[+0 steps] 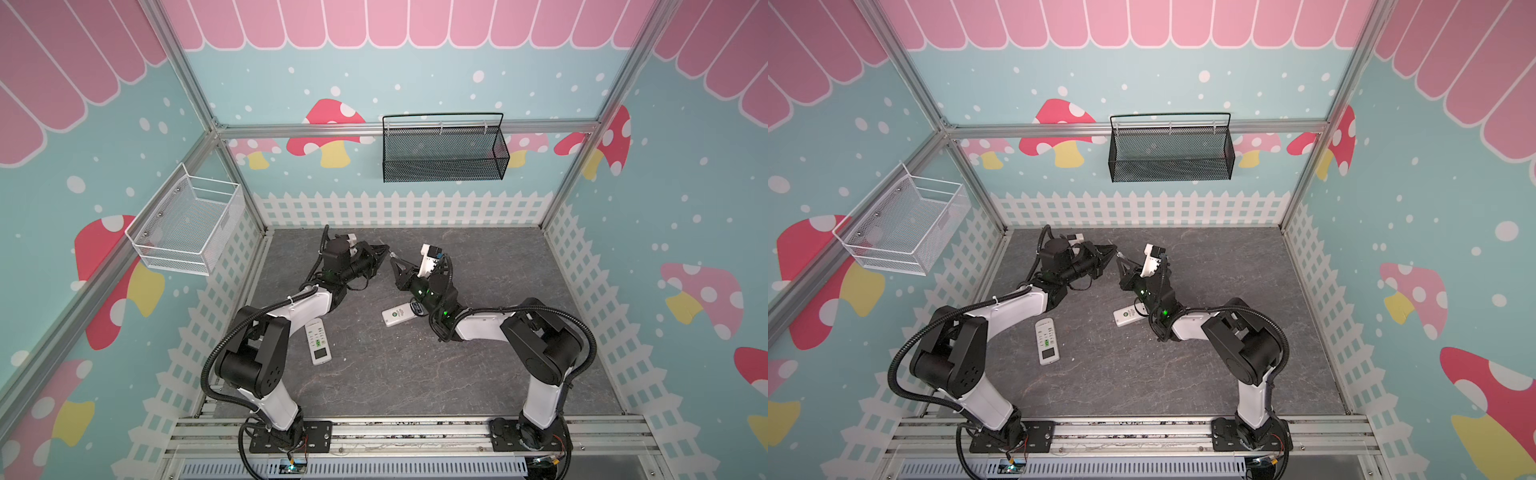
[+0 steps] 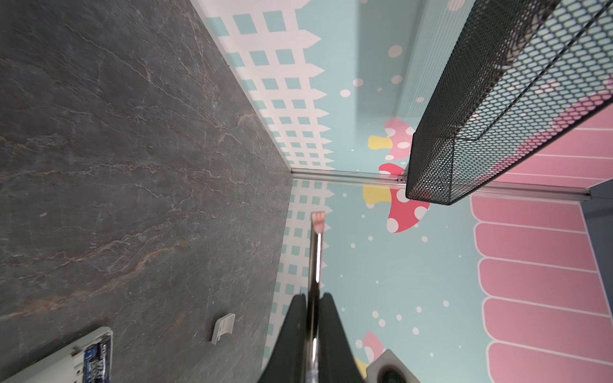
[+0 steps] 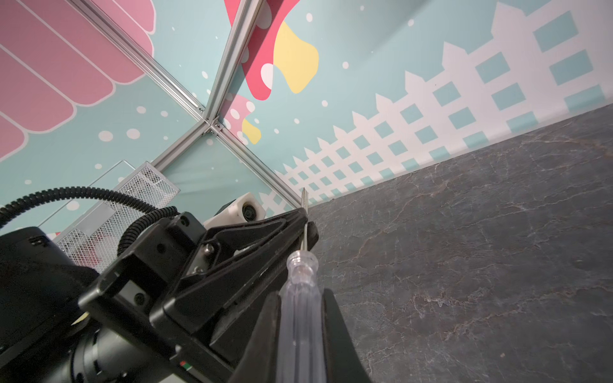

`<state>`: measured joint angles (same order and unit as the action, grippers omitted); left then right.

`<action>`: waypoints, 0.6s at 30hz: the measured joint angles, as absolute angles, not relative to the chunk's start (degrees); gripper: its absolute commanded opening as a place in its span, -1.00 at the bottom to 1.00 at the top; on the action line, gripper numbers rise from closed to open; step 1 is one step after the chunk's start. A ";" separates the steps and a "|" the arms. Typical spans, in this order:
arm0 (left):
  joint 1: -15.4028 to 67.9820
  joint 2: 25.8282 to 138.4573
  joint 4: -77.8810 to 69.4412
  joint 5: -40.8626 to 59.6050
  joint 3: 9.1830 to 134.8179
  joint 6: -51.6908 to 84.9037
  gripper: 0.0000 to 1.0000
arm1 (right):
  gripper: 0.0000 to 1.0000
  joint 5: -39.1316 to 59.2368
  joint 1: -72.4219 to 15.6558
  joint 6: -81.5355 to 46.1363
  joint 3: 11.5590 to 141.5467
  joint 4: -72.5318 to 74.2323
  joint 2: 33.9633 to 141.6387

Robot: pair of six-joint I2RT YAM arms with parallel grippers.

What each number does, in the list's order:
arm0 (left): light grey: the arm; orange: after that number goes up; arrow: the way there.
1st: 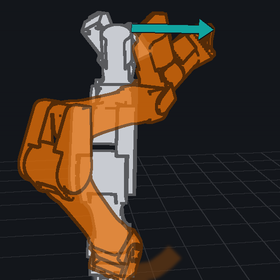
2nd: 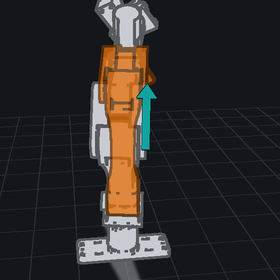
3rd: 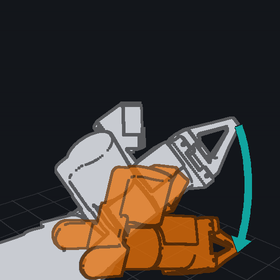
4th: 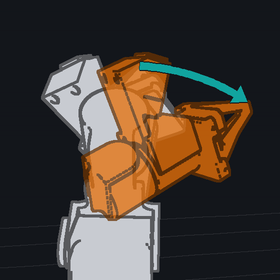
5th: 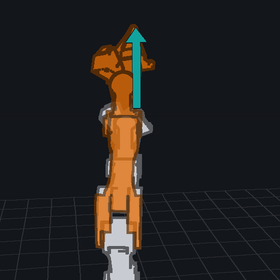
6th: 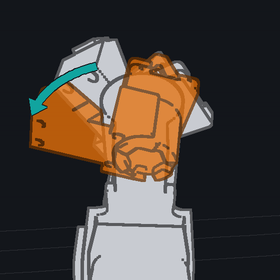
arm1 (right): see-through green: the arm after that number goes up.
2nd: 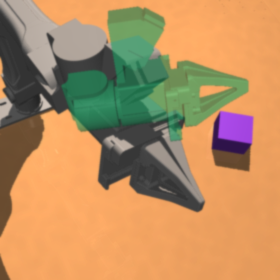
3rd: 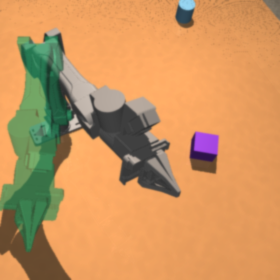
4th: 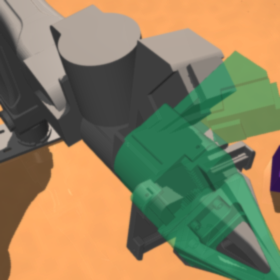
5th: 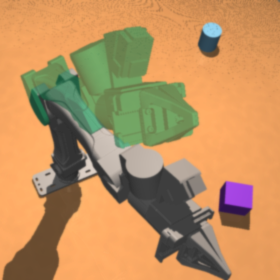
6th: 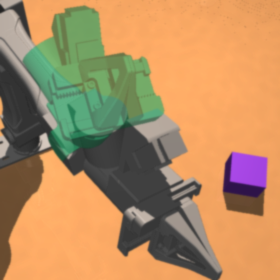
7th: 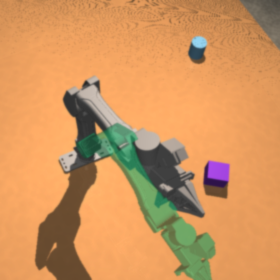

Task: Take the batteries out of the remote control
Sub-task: 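Grasp the screwdriver's clear handle with the right gripper and release the left gripper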

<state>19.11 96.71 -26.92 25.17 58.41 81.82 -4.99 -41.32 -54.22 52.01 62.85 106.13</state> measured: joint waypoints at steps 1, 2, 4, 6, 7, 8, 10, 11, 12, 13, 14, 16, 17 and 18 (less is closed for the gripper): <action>19.25 96.71 -26.83 25.08 58.37 81.76 -0.09 | -1.00 -5.06 -41.23 -53.69 51.42 62.94 105.73; 19.35 96.71 -26.55 25.06 58.35 81.69 0.03 | -1.00 -5.08 -40.99 -53.34 50.65 63.02 105.14; 19.55 96.71 -25.85 25.15 58.30 81.21 0.19 | -1.00 -5.13 -40.49 -52.71 48.75 63.02 103.24; 19.59 96.71 -25.34 25.65 58.28 80.38 0.31 | -1.00 -5.26 -39.72 -51.75 46.57 63.07 100.57; 19.59 96.71 -25.30 25.96 58.24 79.72 0.36 | -1.00 -5.37 -39.24 -51.03 45.28 63.02 98.89; 19.57 96.68 -25.23 26.24 58.24 79.09 0.42 | -1.00 -5.39 -38.65 -50.09 44.05 63.05 97.10; 19.40 96.53 -24.62 26.61 58.24 77.71 0.51 | -1.00 -5.37 -37.43 -48.42 41.80 63.16 93.67; 19.25 96.29 -23.73 26.89 58.24 76.90 0.57 | -1.00 -4.78 -36.60 -47.57 40.56 63.20 91.79; 19.00 96.01 -22.83 27.24 58.24 75.75 0.61 | -1.00 -4.05 -35.73 -46.81 39.51 63.24 90.30; 18.63 95.57 -21.91 27.86 58.26 74.17 0.66 | -1.00 -2.83 -34.48 -45.71 38.17 63.24 88.38; 18.20 95.04 -21.06 28.49 58.33 72.42 0.72 | -1.00 -1.56 -33.19 -44.45 37.08 63.16 86.65; 17.19 93.95 -19.25 29.91 58.87 68.88 0.77 | -1.00 1.17 -31.00 -41.25 35.29 62.76 83.44; 16.56 93.25 -18.31 30.65 59.40 66.89 0.78 | -1.00 2.59 -30.06 -39.33 34.50 62.33 81.69; 15.86 92.58 -17.43 31.40 60.01 65.04 0.78 | -1.00 3.84 -29.47 -37.63 34.00 61.82 80.29</action>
<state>15.86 92.58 -17.43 31.40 60.01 65.04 3.84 -29.47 -37.63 34.00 61.82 80.29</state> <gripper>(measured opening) 0.887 0.155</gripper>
